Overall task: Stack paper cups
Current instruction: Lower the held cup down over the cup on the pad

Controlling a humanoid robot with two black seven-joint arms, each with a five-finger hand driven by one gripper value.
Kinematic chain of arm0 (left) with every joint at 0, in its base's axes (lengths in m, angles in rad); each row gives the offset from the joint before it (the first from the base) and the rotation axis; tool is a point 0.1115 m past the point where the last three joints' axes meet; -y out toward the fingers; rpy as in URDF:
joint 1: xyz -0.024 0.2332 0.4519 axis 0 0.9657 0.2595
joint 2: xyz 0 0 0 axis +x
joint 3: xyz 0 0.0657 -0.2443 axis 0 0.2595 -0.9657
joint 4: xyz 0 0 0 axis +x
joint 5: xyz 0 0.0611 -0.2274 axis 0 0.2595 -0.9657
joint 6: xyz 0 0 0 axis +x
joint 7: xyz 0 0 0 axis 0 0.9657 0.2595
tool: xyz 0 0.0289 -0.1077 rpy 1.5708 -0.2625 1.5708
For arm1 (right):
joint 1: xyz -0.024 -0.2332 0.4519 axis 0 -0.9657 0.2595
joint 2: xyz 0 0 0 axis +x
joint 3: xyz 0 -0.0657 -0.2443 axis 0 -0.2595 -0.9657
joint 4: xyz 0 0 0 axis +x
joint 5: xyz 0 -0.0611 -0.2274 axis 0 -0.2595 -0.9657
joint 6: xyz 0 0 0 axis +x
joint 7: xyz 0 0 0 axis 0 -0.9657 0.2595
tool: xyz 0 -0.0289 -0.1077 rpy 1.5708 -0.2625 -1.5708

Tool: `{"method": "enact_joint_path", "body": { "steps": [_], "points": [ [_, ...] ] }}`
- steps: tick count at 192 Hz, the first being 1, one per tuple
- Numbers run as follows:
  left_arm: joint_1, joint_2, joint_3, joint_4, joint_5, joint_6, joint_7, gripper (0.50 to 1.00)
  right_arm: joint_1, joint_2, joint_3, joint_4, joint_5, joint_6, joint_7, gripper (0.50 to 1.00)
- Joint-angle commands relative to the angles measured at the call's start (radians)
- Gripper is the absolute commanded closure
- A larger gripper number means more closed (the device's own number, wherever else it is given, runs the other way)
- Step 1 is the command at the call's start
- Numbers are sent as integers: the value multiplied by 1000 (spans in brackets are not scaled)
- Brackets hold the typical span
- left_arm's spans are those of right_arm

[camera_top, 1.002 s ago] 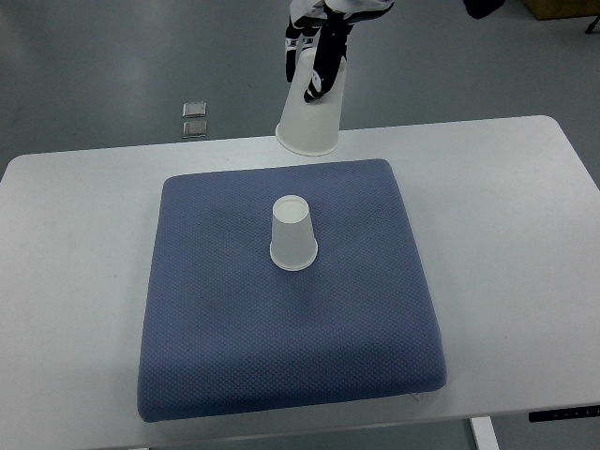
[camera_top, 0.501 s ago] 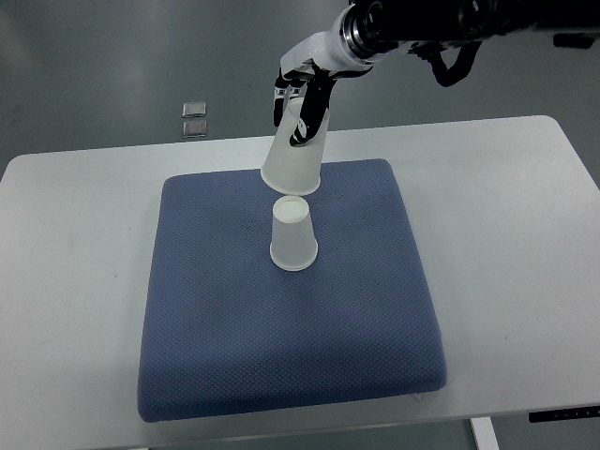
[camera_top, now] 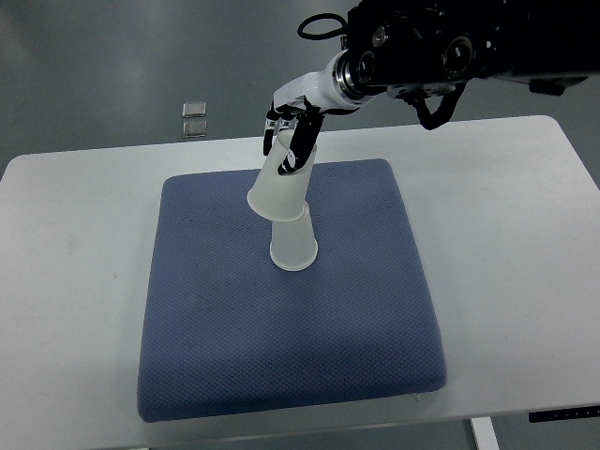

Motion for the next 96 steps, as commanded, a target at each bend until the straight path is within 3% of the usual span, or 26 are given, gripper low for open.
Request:
{"method": "enact_joint_path", "body": {
  "steps": [1, 96],
  "points": [
    [0, 0, 0, 1, 0, 0, 0, 500, -8, 0, 0, 1, -1, -3, 1, 857],
    [0, 0, 0, 1, 0, 0, 0, 500, -13, 0, -1, 5, -45, 12, 0, 854]
  ]
}}
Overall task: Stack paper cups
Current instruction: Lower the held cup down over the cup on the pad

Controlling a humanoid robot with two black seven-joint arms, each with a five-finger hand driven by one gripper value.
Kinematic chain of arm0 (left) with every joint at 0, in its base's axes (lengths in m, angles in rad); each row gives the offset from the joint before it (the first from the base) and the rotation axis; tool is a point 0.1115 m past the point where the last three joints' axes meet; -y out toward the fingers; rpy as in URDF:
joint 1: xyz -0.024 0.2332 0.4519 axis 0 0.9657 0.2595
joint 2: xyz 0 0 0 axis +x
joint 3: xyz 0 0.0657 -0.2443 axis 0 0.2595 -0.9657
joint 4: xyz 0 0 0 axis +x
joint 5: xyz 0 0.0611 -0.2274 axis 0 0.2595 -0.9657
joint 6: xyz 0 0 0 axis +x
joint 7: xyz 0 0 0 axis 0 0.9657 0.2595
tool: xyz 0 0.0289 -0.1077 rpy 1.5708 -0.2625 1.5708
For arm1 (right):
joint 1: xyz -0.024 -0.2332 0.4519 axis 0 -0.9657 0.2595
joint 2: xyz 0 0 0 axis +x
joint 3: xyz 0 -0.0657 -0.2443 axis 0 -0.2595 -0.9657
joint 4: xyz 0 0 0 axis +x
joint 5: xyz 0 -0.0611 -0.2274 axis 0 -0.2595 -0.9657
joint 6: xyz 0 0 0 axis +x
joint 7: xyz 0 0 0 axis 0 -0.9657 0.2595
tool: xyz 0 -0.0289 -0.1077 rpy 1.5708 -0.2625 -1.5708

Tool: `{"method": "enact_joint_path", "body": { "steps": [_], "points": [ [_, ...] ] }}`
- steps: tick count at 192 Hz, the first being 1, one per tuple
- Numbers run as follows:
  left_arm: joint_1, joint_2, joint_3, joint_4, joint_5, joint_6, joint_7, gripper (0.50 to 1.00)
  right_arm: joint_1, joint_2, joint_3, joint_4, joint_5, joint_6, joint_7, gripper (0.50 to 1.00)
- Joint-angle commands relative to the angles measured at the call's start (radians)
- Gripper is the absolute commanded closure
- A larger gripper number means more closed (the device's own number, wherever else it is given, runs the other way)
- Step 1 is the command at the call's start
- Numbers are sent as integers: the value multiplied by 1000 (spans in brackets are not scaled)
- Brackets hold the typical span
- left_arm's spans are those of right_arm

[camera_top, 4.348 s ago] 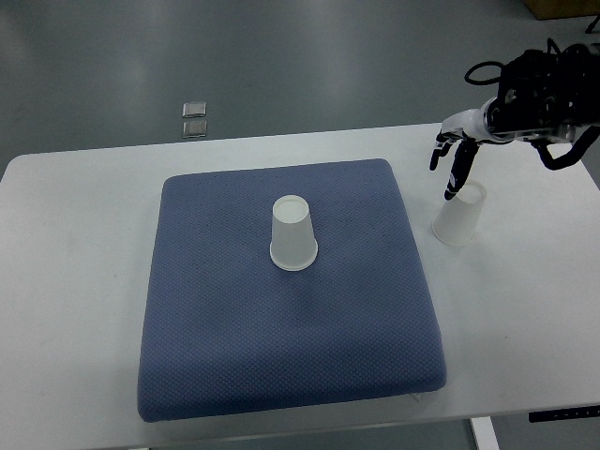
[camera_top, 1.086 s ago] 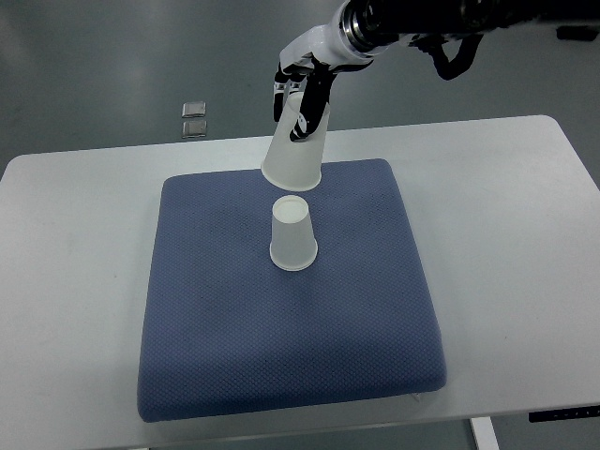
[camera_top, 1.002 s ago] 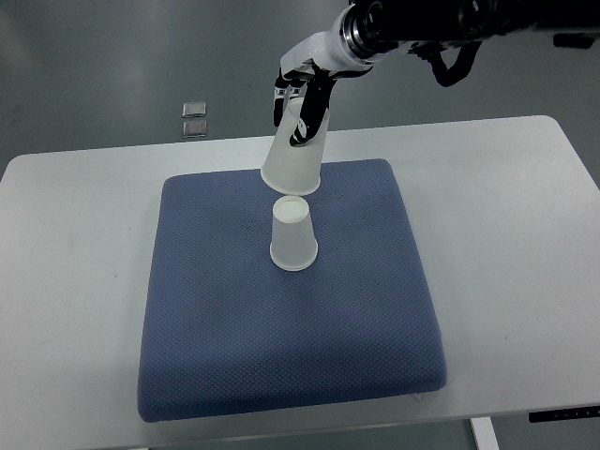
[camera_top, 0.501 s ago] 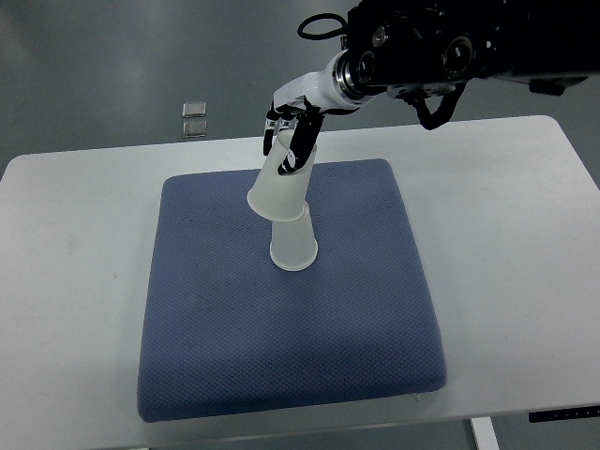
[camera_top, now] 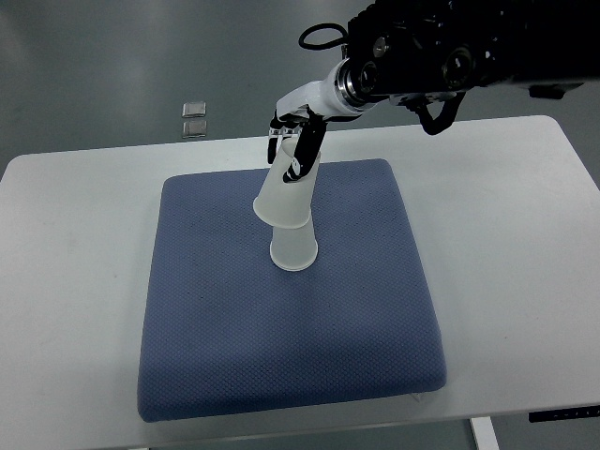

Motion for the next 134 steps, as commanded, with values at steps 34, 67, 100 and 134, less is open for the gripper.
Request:
{"method": "enact_joint_path", "body": {
  "steps": [34, 67, 100, 134],
  "points": [
    [0, 0, 0, 0, 0, 0, 0, 500, 3, 0, -3, 3, -36, 1, 0, 852],
    [0, 0, 0, 0, 0, 0, 0, 500, 20, 0, -6, 3, -37, 7, 0, 848],
    [0, 0, 0, 0, 0, 0, 0, 500, 44, 0, -12, 3, -46, 27, 0, 842],
    [1, 0, 0, 0, 0, 0, 0, 500, 46, 0, -15, 3, -53, 31, -2, 842]
  ]
}}
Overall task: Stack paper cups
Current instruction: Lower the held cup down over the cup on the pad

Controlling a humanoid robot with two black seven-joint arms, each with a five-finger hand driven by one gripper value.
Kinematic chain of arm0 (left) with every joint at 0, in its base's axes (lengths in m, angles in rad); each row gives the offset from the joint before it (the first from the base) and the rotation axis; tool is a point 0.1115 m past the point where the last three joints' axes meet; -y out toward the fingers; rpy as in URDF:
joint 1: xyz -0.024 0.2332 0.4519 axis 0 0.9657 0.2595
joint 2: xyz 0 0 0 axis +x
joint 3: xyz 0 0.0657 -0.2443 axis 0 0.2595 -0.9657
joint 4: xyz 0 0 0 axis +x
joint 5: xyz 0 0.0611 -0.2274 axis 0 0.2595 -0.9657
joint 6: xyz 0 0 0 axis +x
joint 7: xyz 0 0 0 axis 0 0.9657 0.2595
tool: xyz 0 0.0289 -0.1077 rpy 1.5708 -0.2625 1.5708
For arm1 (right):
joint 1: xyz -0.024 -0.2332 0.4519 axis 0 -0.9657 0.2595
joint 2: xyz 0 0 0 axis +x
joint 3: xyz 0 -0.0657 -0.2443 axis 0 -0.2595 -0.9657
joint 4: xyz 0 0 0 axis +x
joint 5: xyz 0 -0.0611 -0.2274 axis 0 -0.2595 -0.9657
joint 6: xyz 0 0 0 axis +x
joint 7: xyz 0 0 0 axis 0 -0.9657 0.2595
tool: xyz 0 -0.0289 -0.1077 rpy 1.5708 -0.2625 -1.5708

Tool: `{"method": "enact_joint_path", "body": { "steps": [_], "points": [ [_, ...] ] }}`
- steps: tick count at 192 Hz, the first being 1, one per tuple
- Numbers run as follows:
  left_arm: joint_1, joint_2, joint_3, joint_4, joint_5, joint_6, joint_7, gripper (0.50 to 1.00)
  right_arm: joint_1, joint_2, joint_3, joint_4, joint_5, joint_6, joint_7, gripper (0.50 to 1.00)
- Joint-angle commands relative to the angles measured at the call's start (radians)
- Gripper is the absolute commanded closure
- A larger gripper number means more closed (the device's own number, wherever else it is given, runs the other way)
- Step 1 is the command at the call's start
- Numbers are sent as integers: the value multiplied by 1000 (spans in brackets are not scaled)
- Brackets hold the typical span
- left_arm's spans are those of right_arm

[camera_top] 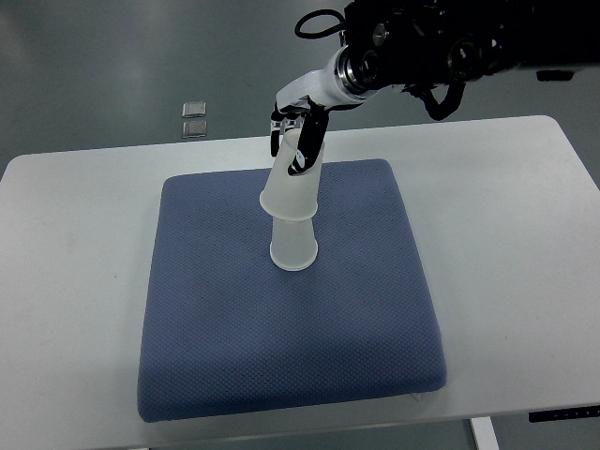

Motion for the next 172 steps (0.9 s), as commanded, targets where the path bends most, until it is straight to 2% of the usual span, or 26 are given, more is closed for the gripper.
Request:
{"method": "enact_joint_path", "body": {
  "steps": [1, 70, 137, 172],
  "points": [
    [0, 0, 0, 0, 0, 0, 0, 500, 0, 0, -2, 0, -2, -1, -1, 842],
    [0, 0, -2, 0, 0, 0, 0, 500, -51, 0, -22, -8, -23, -43, 0, 838],
    [0, 0, -2, 0, 0, 0, 0, 500, -65, 0, -22, -14, -20, -46, 3, 826],
    [0, 0, -2, 0, 0, 0, 0, 500, -92, 0, -19, -14, -20, -89, 9, 816]
  ]
}}
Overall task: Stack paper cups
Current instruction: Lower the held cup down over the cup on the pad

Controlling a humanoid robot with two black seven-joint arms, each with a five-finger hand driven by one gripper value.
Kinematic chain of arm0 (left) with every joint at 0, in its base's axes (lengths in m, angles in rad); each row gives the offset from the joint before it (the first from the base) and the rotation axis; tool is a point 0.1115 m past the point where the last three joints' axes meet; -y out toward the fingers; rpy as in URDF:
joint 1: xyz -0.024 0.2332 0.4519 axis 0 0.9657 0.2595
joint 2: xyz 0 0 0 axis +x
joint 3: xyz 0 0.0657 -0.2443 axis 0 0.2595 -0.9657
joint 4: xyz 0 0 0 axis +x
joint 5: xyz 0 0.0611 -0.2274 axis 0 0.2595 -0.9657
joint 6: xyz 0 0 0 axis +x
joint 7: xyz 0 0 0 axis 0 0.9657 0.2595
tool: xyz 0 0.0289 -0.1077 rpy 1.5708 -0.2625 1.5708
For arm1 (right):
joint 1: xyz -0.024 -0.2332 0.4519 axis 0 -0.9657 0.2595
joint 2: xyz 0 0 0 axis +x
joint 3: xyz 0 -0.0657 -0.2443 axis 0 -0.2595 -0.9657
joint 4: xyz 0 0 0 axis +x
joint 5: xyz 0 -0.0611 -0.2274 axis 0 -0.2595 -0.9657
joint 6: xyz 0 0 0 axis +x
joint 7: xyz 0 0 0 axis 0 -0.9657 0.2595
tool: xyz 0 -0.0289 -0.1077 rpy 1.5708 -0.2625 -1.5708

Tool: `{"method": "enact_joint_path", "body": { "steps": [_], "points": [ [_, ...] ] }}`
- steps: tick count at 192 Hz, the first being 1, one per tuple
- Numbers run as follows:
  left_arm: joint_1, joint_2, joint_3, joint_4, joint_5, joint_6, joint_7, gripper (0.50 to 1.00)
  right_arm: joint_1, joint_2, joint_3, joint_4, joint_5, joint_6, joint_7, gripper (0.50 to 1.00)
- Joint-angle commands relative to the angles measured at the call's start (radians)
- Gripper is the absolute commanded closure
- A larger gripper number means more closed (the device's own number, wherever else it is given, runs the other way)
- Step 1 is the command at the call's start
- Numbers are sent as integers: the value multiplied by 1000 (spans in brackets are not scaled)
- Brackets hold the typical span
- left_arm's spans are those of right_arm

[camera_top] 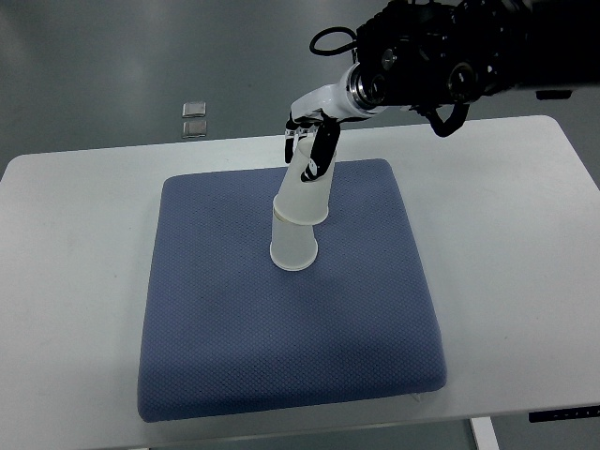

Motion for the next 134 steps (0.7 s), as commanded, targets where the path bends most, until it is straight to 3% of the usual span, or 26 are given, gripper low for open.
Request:
{"method": "enact_joint_path", "body": {
  "steps": [1, 134],
  "points": [
    [0, 0, 0, 0, 0, 0, 0, 500, -14, 0, 3, 0, 0, -18, 1, 816],
    [0, 0, 0, 0, 0, 0, 0, 500, -38, 0, 31, -9, 8, -30, 4, 783]
  ]
}}
